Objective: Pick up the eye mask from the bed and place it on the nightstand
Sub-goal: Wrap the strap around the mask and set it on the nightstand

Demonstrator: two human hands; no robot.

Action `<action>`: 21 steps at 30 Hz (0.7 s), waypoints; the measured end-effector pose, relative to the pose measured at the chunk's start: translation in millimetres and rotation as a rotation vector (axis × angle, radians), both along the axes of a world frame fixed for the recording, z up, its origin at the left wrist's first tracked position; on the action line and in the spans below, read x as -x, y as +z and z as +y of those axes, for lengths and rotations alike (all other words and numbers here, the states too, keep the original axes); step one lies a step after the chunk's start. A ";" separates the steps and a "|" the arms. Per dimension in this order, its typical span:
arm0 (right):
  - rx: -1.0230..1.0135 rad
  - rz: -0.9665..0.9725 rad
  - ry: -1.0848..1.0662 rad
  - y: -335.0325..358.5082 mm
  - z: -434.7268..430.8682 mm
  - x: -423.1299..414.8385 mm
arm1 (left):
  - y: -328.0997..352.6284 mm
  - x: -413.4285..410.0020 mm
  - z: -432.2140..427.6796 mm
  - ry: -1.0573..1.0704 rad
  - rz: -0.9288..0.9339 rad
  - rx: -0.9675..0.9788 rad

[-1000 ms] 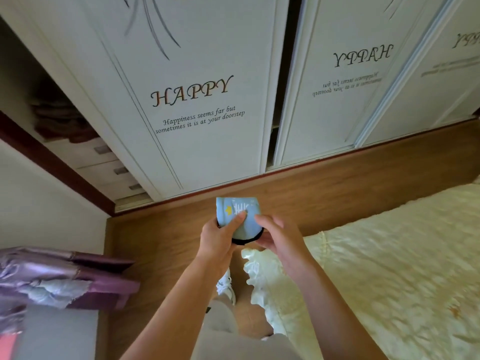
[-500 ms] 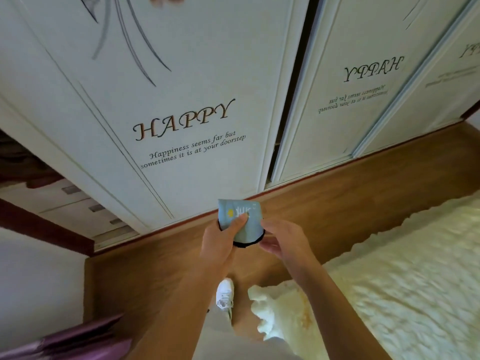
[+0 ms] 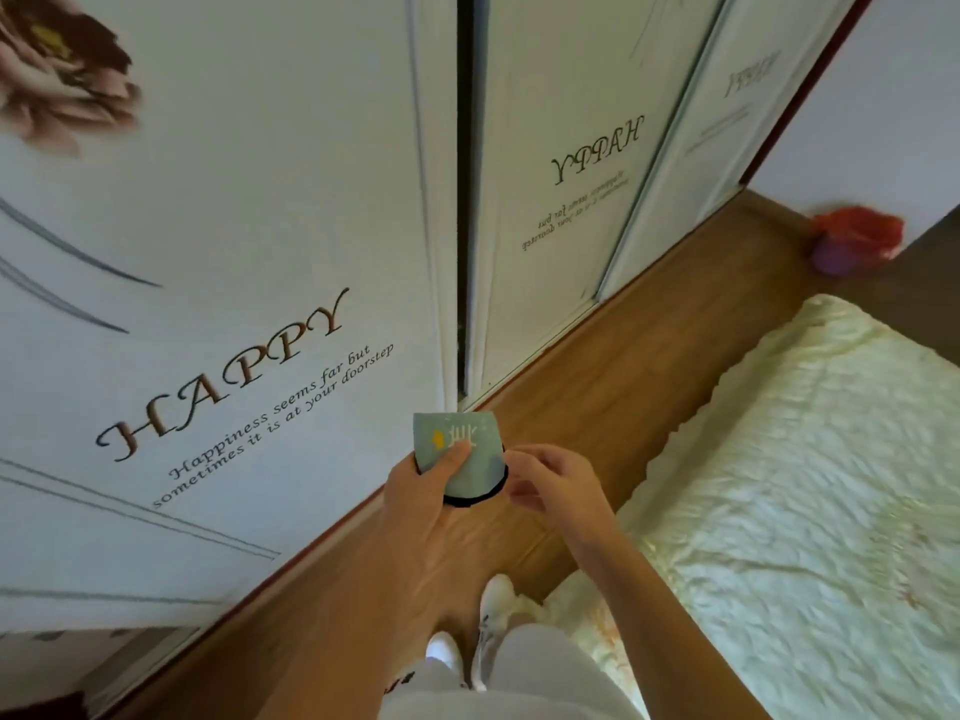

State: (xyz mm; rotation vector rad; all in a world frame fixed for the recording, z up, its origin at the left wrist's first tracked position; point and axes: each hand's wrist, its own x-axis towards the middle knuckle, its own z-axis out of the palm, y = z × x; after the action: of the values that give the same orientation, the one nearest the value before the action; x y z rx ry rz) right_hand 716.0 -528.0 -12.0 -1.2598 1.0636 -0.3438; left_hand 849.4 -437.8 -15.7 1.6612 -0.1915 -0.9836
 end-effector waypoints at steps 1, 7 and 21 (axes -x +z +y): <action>-0.002 -0.004 -0.023 -0.4 -8.9 0.8 | -1.3 -0.4 -11.2 -0.023 0.006 -0.003; -0.029 -0.029 -0.153 -8.6 -75.7 3.0 | -2.9 -0.3 -93.7 -0.140 0.022 0.012; 0.005 -0.051 -0.436 -6.5 -356.8 63.4 | 7.7 47.8 -414.7 -0.280 0.247 0.095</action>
State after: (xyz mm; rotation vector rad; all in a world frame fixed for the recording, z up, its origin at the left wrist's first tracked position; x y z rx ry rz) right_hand 652.6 -884.8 -18.5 -1.0097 1.2918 -0.7057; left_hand 801.6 -852.5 -8.0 1.4355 -0.3062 -1.3597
